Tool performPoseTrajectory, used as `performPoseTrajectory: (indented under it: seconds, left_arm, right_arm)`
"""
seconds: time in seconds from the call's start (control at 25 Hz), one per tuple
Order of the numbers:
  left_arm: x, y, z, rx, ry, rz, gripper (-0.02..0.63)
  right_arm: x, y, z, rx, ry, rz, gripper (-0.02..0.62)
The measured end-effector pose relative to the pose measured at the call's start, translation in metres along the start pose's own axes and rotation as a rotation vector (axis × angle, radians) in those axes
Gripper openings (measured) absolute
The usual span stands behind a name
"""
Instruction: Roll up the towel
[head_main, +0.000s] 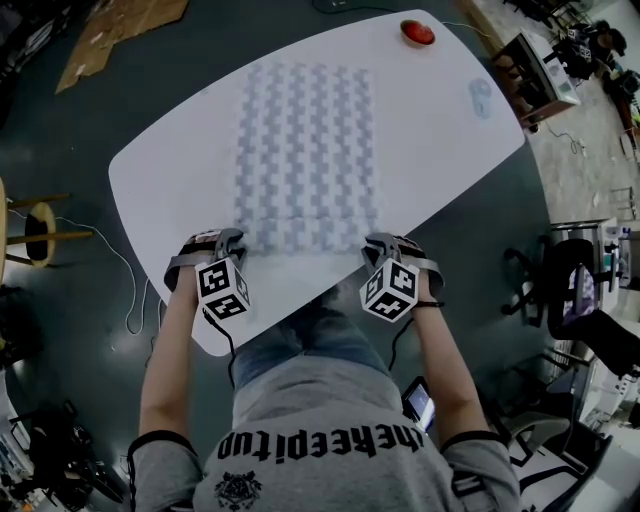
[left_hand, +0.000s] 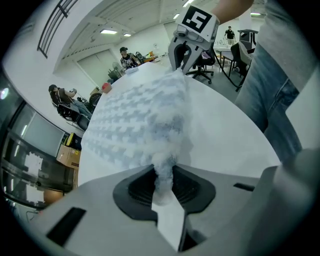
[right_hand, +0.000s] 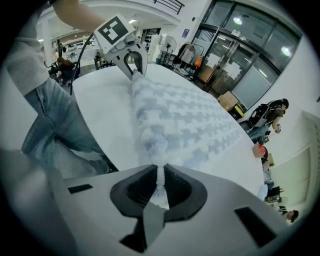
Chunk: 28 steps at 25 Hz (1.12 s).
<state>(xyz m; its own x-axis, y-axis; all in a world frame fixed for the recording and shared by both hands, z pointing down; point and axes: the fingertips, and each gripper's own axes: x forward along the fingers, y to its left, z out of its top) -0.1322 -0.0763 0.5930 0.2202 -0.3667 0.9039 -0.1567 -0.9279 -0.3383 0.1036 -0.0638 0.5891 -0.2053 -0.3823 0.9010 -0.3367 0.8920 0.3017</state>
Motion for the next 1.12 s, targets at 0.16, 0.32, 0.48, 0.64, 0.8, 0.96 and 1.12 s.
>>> performPoseTrajectory:
  seconds: [0.16, 0.32, 0.48, 0.64, 0.8, 0.96, 1.12]
  left_arm:
    - [-0.011, -0.020, -0.002, 0.012, -0.004, -0.055, 0.080]
    - [-0.022, -0.045, 0.000, 0.000, -0.019, -0.127, 0.081]
    - [-0.027, -0.058, -0.001, 0.005, -0.024, -0.182, 0.081]
    - [-0.026, -0.054, -0.001, -0.001, -0.028, -0.195, 0.085]
    - [-0.026, -0.048, 0.000, -0.039, -0.050, -0.220, 0.095]
    - [-0.025, -0.035, 0.002, -0.107, -0.078, -0.223, 0.110]
    - [-0.024, -0.016, 0.002, -0.137, -0.086, -0.187, 0.117]
  right_arm:
    - [-0.009, 0.016, -0.002, 0.004, 0.001, 0.035, 0.037]
    - [-0.020, 0.035, -0.011, 0.014, 0.006, 0.096, 0.037]
    - [-0.024, 0.048, -0.015, 0.049, 0.014, 0.169, 0.037]
    - [-0.027, 0.041, -0.012, 0.107, -0.011, 0.187, 0.040]
    - [-0.033, 0.026, -0.006, 0.177, -0.055, 0.189, 0.041]
    - [-0.033, 0.011, -0.001, 0.211, -0.075, 0.177, 0.041]
    - [-0.031, -0.001, 0.003, 0.224, -0.083, 0.145, 0.041]
